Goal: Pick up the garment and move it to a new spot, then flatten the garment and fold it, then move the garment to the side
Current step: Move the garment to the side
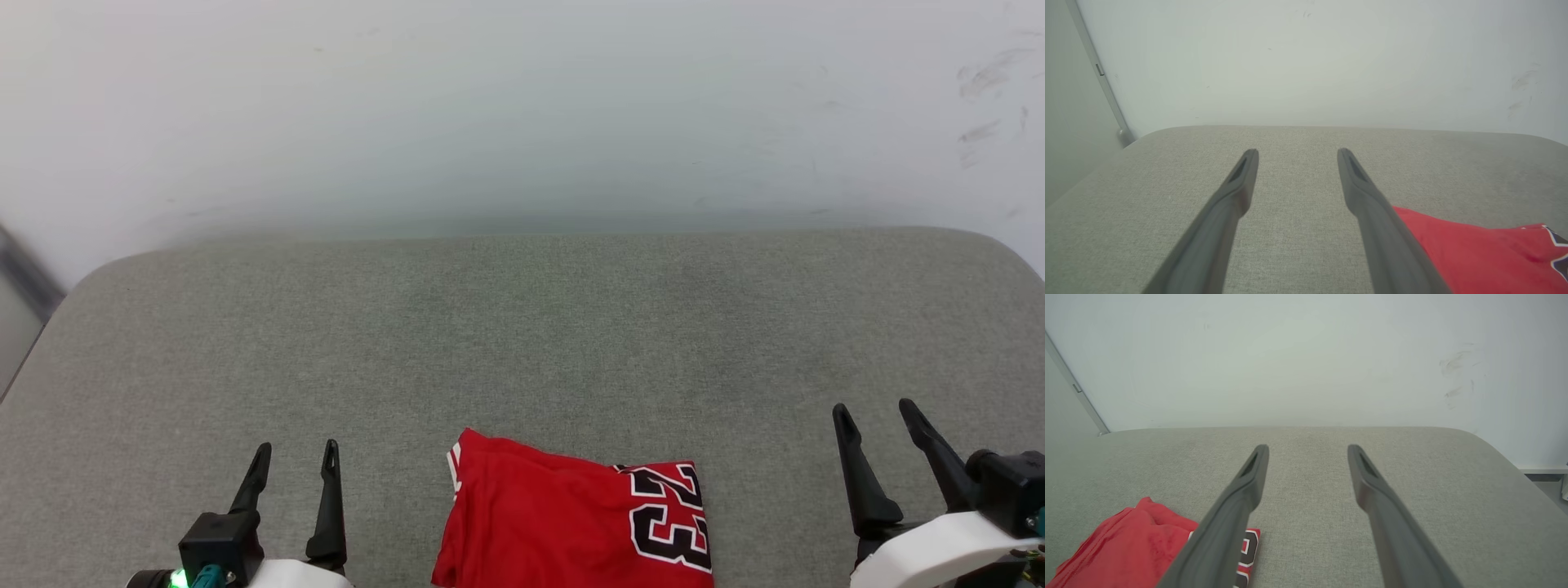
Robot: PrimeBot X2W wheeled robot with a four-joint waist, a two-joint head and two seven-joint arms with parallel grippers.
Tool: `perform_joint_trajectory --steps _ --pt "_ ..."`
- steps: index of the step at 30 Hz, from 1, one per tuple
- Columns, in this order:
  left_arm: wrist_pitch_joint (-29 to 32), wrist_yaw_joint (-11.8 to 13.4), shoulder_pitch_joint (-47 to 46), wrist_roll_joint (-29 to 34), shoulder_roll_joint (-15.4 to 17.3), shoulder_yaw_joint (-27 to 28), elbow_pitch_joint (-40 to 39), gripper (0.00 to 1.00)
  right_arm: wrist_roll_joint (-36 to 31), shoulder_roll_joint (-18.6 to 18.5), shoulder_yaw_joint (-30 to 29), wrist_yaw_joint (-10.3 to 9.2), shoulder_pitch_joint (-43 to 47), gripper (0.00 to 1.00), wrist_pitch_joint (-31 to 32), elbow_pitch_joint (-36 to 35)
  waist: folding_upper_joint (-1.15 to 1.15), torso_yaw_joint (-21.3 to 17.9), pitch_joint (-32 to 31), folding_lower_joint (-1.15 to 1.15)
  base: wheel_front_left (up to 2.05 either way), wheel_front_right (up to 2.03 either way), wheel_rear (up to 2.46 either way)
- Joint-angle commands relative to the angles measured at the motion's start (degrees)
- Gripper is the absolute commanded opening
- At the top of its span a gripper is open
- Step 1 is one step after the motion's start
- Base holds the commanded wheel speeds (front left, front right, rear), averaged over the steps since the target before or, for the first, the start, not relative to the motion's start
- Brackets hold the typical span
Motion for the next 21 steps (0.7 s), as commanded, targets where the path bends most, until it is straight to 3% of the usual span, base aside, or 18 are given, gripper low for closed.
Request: perform_joint_trajectory --steps 1,10,17,21 --pt "-0.4 -0.19 -0.17 0.36 -0.12 0.35 0.11 1.0 -0.07 0.25 0.0 0.0 0.32 1.0 0.19 -0.38 0.0 -0.04 0.09 0.0 0.0 0.0 0.0" --pt "-0.41 -1.77 -1.45 1.9 -1.52 1.51 0.62 1.0 1.68 0.09 -1.56 0.0 0.47 1.0 3.55 -0.36 0.0 0.92 0.89 0.0 0.0 0.0 0.0" --pt "-0.4 -2.94 -3.81 3.68 -2.54 2.61 0.51 1.0 13.22 -2.82 -5.73 0.0 2.28 1.0 10.34 6.27 0.0 3.01 2.68 0.0 0.0 0.0 0.0" --pt "-0.4 -3.52 -4.83 4.6 -3.2 3.24 0.24 1.0 20.41 -5.06 -4.18 0.0 3.0 1.0 15.74 11.77 0.0 4.01 4.01 0.0 0.0 0.0 0.0"
